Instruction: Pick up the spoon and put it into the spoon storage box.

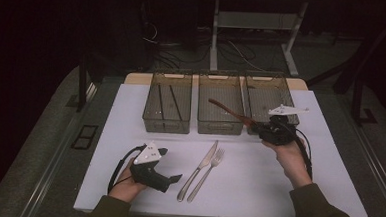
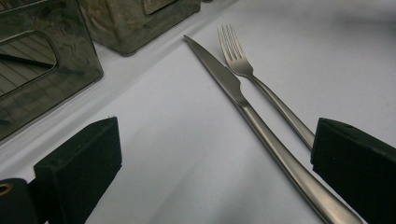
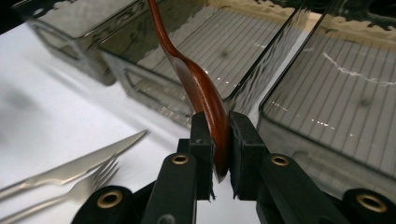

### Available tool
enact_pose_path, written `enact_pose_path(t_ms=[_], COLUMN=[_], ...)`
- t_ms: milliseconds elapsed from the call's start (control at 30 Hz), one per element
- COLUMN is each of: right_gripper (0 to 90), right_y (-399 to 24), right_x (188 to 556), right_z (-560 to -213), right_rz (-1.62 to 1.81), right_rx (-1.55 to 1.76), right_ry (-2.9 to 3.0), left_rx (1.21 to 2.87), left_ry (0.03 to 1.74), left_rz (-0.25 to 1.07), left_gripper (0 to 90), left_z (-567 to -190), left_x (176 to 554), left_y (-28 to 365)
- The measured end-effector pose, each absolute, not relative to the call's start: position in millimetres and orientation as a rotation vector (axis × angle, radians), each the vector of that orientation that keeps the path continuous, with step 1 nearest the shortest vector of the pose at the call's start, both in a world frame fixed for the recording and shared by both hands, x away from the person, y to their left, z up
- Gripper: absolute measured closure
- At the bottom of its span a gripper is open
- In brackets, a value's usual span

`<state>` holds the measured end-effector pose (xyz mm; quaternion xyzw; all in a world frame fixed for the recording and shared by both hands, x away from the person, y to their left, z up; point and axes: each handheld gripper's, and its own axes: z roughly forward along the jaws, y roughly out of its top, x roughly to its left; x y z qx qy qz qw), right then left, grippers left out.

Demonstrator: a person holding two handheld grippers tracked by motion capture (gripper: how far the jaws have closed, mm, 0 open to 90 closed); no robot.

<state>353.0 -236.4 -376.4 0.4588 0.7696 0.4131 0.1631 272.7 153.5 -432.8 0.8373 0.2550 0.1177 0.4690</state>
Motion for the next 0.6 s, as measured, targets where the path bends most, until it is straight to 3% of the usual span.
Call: enact_pose_path(t_ms=[600], right_gripper=[81.0], right_y=[-207.6], right_x=[402.5], right_z=[-372.2], right_rz=[1.111], right_rx=[1.441], right_ry=[2.126], left_rx=[2.048], left_ry=[0.617], left_rz=[0.288], left_gripper=[1.3], left_z=[-431.8], left_x=[271.5], left_y=[152.3])
